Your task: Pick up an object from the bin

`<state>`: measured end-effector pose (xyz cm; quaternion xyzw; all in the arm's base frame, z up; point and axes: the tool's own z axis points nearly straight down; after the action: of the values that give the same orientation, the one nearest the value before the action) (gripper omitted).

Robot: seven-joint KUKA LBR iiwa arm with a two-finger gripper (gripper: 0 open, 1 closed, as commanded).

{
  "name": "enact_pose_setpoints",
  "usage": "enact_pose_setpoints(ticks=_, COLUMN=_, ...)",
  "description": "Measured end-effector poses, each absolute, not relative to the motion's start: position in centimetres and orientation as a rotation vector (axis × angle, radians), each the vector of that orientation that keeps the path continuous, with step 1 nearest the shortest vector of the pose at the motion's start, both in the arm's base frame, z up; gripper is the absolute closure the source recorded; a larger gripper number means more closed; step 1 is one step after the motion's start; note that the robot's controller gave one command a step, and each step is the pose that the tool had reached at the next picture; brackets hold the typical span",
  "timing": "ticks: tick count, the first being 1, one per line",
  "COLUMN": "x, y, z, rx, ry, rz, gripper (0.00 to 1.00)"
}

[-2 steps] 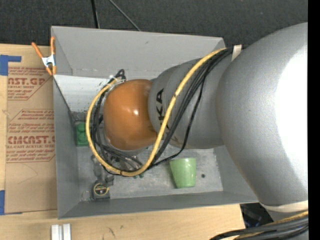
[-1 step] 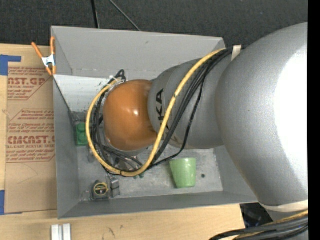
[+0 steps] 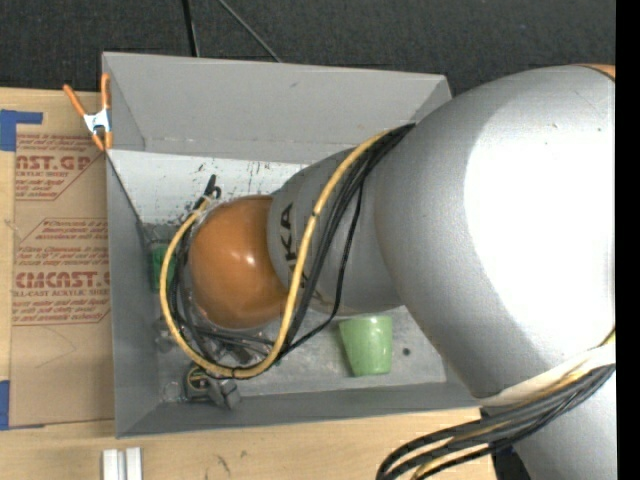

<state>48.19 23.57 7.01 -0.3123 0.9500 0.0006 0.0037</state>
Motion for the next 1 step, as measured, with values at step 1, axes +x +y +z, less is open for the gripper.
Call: enact_pose_setpoints(ticks=1, x=48.23, y=23.64, z=7.23, rx=-0.976, ry=2.978, rz=0.004, gripper=1.00)
